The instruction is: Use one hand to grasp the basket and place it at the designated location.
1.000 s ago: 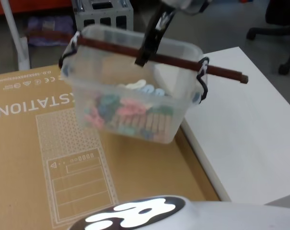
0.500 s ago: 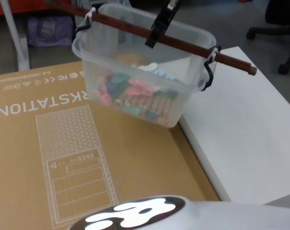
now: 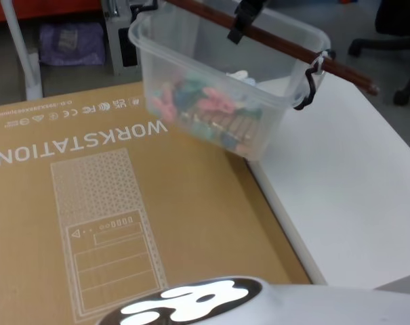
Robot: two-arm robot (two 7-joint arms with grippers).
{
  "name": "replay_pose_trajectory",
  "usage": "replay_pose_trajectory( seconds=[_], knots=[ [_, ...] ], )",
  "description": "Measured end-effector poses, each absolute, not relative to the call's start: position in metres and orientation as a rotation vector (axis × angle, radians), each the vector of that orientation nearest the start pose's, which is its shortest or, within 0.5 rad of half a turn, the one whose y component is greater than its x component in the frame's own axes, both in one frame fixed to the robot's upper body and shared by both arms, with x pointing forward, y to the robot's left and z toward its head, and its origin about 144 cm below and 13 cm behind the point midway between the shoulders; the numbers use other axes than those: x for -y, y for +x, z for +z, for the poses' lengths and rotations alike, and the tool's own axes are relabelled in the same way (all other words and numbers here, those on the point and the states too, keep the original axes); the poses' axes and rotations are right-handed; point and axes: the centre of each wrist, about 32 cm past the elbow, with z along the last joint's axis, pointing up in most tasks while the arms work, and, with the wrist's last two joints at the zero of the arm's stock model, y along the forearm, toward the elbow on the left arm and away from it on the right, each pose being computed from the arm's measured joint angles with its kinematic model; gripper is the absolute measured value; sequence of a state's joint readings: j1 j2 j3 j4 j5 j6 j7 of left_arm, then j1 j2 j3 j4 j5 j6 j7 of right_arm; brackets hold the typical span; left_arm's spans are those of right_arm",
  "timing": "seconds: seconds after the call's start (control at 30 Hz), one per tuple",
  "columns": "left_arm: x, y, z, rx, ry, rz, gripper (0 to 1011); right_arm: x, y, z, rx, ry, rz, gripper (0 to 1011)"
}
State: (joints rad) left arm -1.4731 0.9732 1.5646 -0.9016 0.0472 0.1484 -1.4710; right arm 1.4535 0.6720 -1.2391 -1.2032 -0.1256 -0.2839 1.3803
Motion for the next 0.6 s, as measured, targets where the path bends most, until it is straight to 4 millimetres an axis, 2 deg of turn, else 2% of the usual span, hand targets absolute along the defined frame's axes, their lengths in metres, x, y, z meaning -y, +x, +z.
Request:
replay_pose_trajectory(
  seconds=[0.1,0.43,0.6],
  knots=[
    [-0.495,0.617,1.396,-0.163,1.629,0.177,0,0.263,0.642,1.482,0.87,-1.319,0.282,234],
    [-0.495,0.617,1.396,-0.163,1.629,0.177,0,0.305,0.654,1.486,0.718,-1.411,0.151,234],
    [-0.495,0.617,1.396,-0.163,1.629,0.177,0,0.315,0.655,1.487,0.676,-1.437,0.119,234]
  ],
)
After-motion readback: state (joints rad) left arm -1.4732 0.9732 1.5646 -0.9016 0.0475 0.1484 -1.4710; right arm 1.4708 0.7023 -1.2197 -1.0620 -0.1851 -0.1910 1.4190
